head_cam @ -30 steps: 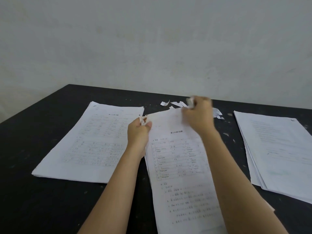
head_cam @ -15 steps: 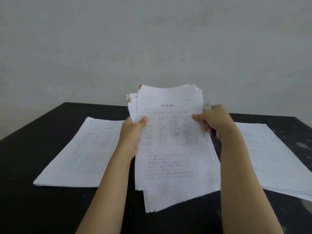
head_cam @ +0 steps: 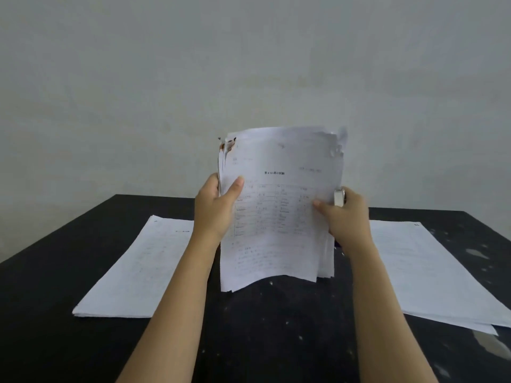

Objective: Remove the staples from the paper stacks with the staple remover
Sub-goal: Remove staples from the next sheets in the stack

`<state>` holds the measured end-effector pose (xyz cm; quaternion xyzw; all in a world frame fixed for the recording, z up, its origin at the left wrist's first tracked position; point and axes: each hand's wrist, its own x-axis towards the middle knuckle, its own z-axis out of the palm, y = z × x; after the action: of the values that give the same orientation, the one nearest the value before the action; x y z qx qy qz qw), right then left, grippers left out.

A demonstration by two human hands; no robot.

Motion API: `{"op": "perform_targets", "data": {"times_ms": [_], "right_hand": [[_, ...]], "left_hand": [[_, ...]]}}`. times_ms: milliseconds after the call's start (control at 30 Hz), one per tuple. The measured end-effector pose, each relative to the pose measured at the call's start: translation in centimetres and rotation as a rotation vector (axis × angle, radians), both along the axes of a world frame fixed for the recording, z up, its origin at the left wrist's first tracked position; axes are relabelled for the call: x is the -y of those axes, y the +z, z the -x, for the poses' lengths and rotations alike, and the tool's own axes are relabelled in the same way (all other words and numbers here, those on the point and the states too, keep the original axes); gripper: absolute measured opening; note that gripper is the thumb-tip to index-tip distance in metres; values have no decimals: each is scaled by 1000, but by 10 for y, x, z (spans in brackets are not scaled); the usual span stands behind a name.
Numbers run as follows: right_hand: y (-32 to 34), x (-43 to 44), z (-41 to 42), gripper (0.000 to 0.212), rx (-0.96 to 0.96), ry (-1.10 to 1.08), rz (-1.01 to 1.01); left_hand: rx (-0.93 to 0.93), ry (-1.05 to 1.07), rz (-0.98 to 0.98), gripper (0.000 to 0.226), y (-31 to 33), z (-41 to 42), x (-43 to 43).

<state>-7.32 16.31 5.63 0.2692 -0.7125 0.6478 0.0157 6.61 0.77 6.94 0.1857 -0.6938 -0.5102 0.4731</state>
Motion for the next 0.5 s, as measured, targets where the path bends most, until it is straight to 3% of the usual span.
{"op": "perform_targets", "data": {"times_ms": [167,267,333,500], "right_hand": [[2,4,5,19,-17,-42,-28],[-1,5,6,20,3,-43,-14],[-4,5,5,19,14,-50,-16],[-12,6,6,21,62,-51,-43]], "left_hand": [[-37,17,35,31,7,3,8],[-28,15,84,19,10,5,11],[-38,-10,45,10,7,6,12],[-76,-93,-65,15,-5,7,7]]}}
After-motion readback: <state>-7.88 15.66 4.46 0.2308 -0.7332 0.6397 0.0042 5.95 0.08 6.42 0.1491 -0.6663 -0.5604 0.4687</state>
